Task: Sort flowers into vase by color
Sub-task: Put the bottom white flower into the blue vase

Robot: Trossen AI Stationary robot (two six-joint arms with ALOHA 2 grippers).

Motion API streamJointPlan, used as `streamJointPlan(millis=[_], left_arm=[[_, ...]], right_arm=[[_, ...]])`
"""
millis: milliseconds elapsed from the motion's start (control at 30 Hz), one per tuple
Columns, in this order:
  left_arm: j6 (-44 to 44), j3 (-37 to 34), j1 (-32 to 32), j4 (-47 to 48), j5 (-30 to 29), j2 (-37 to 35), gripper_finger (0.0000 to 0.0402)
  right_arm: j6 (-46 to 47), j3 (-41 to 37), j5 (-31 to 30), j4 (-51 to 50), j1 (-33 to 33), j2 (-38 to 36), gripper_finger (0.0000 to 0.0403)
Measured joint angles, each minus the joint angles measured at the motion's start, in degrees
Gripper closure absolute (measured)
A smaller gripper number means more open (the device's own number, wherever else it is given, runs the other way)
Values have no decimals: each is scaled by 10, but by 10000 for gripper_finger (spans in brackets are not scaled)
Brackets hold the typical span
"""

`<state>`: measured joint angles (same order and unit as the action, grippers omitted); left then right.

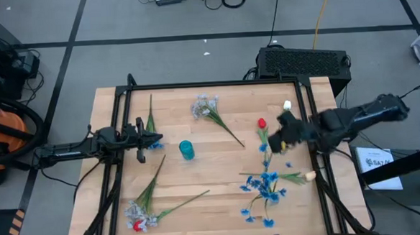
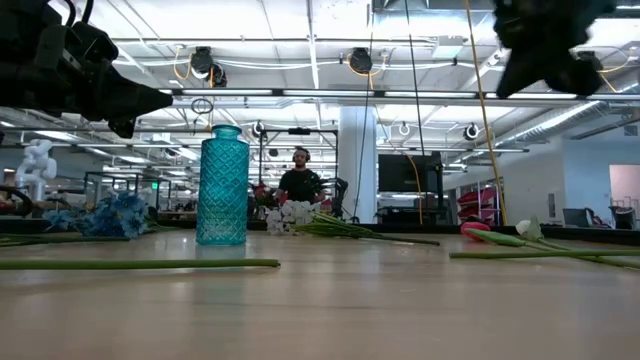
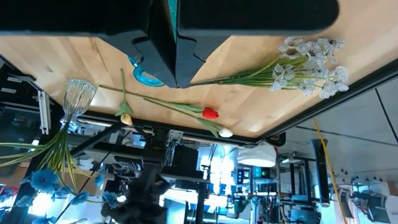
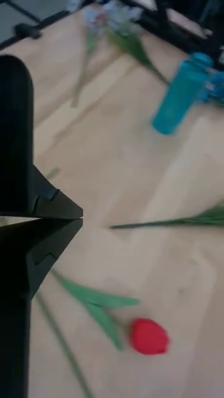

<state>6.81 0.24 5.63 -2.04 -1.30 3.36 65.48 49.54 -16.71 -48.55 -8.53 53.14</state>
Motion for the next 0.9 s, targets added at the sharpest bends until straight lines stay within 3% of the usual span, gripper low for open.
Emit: streamJointPlan(millis=[200, 367, 633, 900], left_arm=[[0, 0, 0, 0, 0, 0, 399], [1, 0, 0, -10, 0, 0, 399], [3, 0, 0, -63, 0, 0, 399], [0, 0, 0, -69, 0, 0, 399]], right_arm=[[-113, 0, 109, 107, 164, 44, 403], [-159, 19, 180, 137, 242, 117, 403], [-230, 140, 187, 71, 277, 228, 403], [-248, 222, 177, -17, 277, 271, 403]])
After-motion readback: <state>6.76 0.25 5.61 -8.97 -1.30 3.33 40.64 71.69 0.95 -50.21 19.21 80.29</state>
